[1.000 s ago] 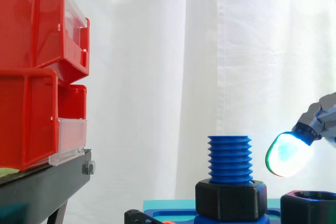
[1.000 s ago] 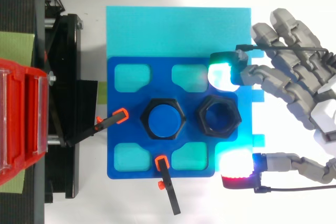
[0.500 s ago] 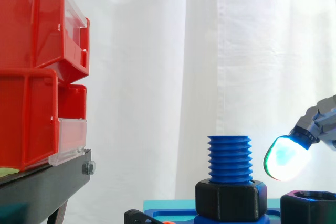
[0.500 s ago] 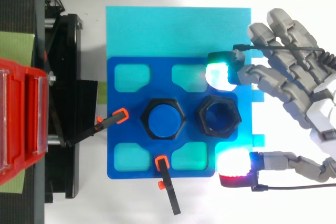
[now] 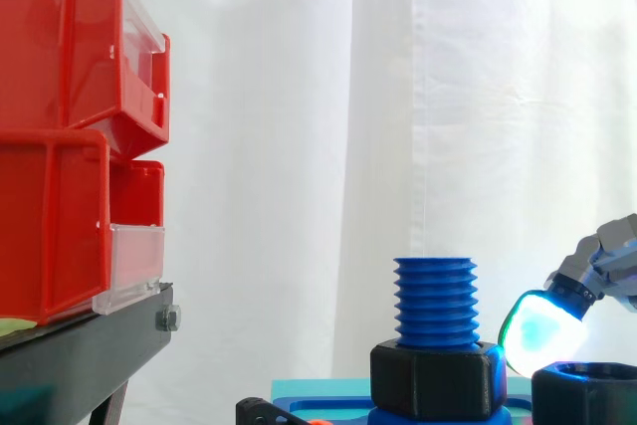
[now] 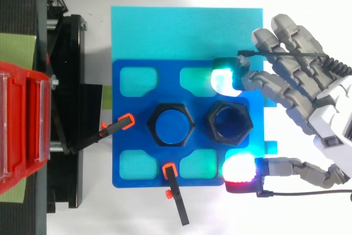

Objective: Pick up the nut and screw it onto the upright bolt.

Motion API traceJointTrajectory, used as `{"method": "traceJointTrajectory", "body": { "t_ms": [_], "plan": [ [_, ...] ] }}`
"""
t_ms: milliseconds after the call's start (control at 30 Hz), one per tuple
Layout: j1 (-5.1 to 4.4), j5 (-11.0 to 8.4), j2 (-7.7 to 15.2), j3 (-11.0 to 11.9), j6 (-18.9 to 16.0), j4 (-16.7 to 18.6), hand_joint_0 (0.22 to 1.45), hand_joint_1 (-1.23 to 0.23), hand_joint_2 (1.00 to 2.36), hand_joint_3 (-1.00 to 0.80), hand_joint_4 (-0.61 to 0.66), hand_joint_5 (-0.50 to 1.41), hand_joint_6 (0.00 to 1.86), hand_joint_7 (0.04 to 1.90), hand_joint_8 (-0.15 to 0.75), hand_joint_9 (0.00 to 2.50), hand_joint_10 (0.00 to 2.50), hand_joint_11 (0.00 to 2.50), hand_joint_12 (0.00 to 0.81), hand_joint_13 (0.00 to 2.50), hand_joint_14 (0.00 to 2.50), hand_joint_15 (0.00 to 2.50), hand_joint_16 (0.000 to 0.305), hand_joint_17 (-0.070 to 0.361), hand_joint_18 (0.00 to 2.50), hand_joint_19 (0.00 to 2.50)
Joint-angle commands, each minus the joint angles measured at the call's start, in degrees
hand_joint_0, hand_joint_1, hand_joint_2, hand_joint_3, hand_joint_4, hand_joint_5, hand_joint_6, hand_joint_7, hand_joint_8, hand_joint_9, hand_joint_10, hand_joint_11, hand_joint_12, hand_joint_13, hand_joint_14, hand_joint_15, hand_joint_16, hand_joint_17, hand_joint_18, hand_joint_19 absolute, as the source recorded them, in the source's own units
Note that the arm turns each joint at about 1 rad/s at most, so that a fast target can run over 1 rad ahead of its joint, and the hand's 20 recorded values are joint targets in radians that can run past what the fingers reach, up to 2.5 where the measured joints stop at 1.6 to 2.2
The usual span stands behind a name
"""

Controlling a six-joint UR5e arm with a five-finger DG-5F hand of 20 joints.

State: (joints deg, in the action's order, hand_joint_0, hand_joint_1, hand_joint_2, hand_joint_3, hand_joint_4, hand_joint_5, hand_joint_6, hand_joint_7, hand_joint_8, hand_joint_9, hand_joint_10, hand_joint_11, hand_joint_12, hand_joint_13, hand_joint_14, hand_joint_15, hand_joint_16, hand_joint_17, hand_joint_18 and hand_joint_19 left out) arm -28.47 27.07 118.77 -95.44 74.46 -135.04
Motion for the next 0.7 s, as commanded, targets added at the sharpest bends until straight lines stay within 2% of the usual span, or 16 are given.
{"method": "traceJointTrajectory", "body": {
  "t_ms": [0,267,667],
  "plan": [
    [0.0,0.0,0.06,-0.01,-0.01,-0.31,0.31,-0.74,1.0,-0.5,0.17,-0.3,0.5,0.68,0.281,0.0,0.0,0.0,0.409,0.0,0.0,0.0,0.058,0.13,0.0,0.0],
    [0.0,0.35,0.06,-0.01,-0.01,-1.54,0.32,-0.74,1.0,-0.5,0.17,-0.3,0.5,0.68,0.284,0.0,0.0,0.0,0.406,0.0,0.0,0.0,0.057,0.129,0.0,0.0],
    [0.17,0.53,0.06,-0.01,0.16,-2.42,0.39,-0.69,1.0,-0.5,0.18,-0.3,0.5,0.71,0.276,0.03,0.0,0.0,0.373,0.0,0.0,0.0,0.051,0.114,0.0,0.0]
  ]
}}
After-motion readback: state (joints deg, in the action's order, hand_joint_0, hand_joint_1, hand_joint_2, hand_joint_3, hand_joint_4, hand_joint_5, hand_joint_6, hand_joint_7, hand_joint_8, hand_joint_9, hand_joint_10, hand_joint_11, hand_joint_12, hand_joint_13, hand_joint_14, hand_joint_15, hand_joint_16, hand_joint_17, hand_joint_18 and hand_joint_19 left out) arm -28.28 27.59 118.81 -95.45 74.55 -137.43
